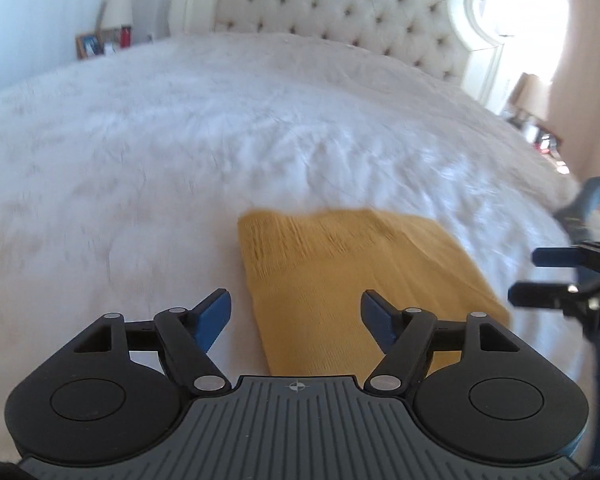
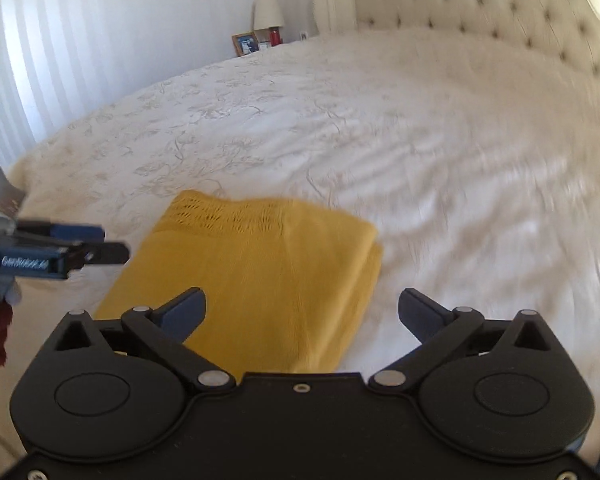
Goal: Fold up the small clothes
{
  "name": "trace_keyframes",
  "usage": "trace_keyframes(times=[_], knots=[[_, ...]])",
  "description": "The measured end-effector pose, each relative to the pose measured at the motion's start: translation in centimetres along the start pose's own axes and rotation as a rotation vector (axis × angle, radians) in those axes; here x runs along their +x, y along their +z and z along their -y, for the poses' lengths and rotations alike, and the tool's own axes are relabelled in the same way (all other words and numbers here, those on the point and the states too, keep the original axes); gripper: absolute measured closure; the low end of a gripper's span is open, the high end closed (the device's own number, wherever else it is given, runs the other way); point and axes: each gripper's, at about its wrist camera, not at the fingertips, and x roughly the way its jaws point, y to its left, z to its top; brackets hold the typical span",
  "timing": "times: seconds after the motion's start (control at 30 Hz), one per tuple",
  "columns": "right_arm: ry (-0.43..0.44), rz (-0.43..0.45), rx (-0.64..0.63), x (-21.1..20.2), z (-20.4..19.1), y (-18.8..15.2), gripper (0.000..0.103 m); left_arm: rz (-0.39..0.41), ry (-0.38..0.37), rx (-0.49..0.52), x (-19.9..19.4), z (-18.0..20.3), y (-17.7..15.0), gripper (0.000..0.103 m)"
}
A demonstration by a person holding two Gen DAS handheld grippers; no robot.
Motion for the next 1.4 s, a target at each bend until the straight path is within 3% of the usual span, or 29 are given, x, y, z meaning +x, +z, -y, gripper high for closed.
trace_keyframes(times=[0.1, 0.3, 0.4, 0.43, 0.5, 0.73, 0.87, 1.07, 1.17, 1.23, 1.3, 1.4], knots=[[-0.018, 0.006, -0.061, 2.0, -1.1, 0.9, 0.0, 0.019, 0.091, 0.049, 2.0, 0.8, 0.9, 0.027], [-0.002, -0.021, -0.022, 6.0, -0.2, 1.9, 0.0, -0.031, 0.153, 0.02, 5.6, -1.3, 1.5, 0.026], [-0.068, -0.108, -0.006, 8.7, 1.2, 1.0, 0.001, -0.085, 0.171, 0.013, 7.3, -2.5, 1.0, 0.017], [-0.053, -0.123, 0.034, 9.3, 2.2, 0.4, 0.001, -0.09, 0.166, 0.002, 7.5, -2.9, 0.9, 0.01], [-0.001, -0.13, 0.155, 9.7, 4.0, -0.5, 0.001, -0.093, 0.164, -0.02, 7.8, -3.4, 0.8, 0.006], [-0.013, -0.066, 0.201, 7.2, 4.7, -0.1, 0.001, -0.072, 0.159, -0.043, 5.9, -3.2, 1.3, 0.008], [-0.029, -0.056, 0.217, 5.5, 5.5, 0.3, 0.001, -0.059, 0.137, 0.013, 3.4, -2.1, 1.0, 0.009], [-0.011, -0.111, 0.146, 2.8, 4.4, -1.6, 0.001, -0.093, 0.101, 0.042, 0.6, -0.4, -2.3, 0.008], [-0.108, -0.188, 0.048, 3.1, 3.7, -3.0, 0.001, -0.121, 0.124, 0.061, 1.1, -0.2, -3.8, 0.007], [-0.151, -0.209, 0.055, 3.3, 4.3, -3.7, 0.001, -0.132, 0.118, 0.031, 1.6, -0.7, -4.3, 0.006], [-0.142, -0.185, 0.124, 2.3, 4.9, -3.6, 0.001, -0.127, 0.118, 0.002, 1.3, -0.8, -4.1, 0.007], [-0.126, -0.13, 0.078, 0.2, 3.7, -3.3, 0.001, -0.1, 0.119, 0.014, -0.2, -0.1, -3.9, 0.008]])
